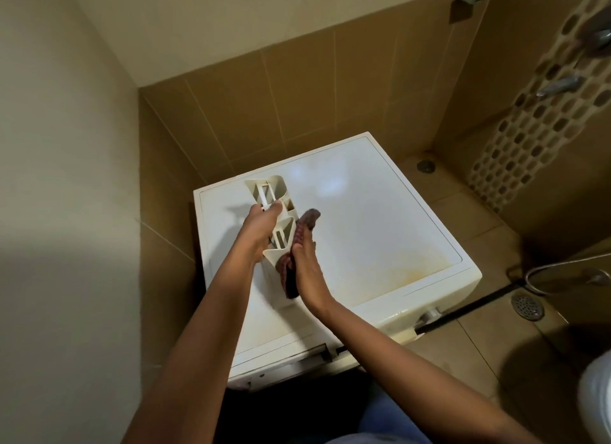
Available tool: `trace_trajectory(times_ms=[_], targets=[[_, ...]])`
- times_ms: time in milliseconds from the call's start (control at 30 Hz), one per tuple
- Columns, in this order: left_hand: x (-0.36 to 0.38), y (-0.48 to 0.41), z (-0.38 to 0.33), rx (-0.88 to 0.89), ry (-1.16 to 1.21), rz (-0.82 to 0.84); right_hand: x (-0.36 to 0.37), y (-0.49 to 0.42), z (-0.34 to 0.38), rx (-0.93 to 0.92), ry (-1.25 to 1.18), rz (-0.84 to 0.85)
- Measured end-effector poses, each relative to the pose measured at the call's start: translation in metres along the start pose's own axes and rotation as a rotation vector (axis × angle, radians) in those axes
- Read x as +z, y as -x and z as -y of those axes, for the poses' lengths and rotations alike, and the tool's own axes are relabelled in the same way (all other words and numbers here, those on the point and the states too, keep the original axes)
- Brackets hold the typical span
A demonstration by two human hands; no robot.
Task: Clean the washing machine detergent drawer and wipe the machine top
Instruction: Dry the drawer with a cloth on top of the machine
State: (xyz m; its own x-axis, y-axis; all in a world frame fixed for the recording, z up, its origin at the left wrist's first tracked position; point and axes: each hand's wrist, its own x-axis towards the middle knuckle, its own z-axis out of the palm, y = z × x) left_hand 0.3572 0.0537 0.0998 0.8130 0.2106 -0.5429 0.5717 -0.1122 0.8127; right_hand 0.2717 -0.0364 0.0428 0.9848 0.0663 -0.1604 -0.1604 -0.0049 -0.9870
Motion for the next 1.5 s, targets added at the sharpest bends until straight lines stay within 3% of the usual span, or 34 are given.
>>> trace_trajectory(times_ms=[200,333,467,567,700,800,867,1067,1167,1233,1267,1333,1500], targets=[[-0.011,-0.003,-0.002,0.002,-0.052,0.076,0.009,0.004,-0.018,-0.120,0.120,-0.018],[-0.022,-0.006,-0.003,-0.012,0.026,0.130,-0.004,0.001,-0.045,0.018,0.085,0.009],[-0.022,-0.009,-0.007,0.001,0.020,0.143,-0.006,-0.008,-0.021,0.092,0.002,-0.068],[-0.026,-0.007,-0.011,-0.015,0.001,0.172,-0.003,-0.006,0.004,-0.080,-0.007,-0.043],[-0.027,-0.005,-0.013,0.008,-0.064,0.189,-0.004,-0.017,0.014,-0.366,0.186,-0.028],[-0.031,-0.004,-0.015,0.031,-0.160,0.240,-0.011,-0.025,-0.002,-0.464,0.219,-0.051],[-0.036,-0.007,-0.016,0.007,-0.179,0.241,-0.013,-0.025,-0.014,-0.415,0.217,-0.075],[-0.032,-0.006,-0.023,0.002,-0.281,0.330,-0.039,-0.030,-0.055,0.036,0.162,-0.028],[-0.029,-0.008,-0.031,-0.004,-0.455,0.325,-0.051,-0.039,-0.032,0.215,-0.243,-0.082],[-0.028,-0.008,-0.037,0.037,-0.597,0.281,-0.059,-0.048,-0.006,0.229,-0.565,-0.150],[-0.027,-0.008,-0.037,0.067,-0.638,0.243,-0.060,-0.053,0.005,0.197,-0.627,-0.162],[-0.019,-0.007,-0.034,0.103,-0.643,0.176,-0.056,-0.056,0.025,0.074,-0.516,-0.137],[0.000,-0.005,-0.015,0.235,-0.439,-0.051,-0.041,-0.060,0.022,-0.554,0.290,-0.010]])
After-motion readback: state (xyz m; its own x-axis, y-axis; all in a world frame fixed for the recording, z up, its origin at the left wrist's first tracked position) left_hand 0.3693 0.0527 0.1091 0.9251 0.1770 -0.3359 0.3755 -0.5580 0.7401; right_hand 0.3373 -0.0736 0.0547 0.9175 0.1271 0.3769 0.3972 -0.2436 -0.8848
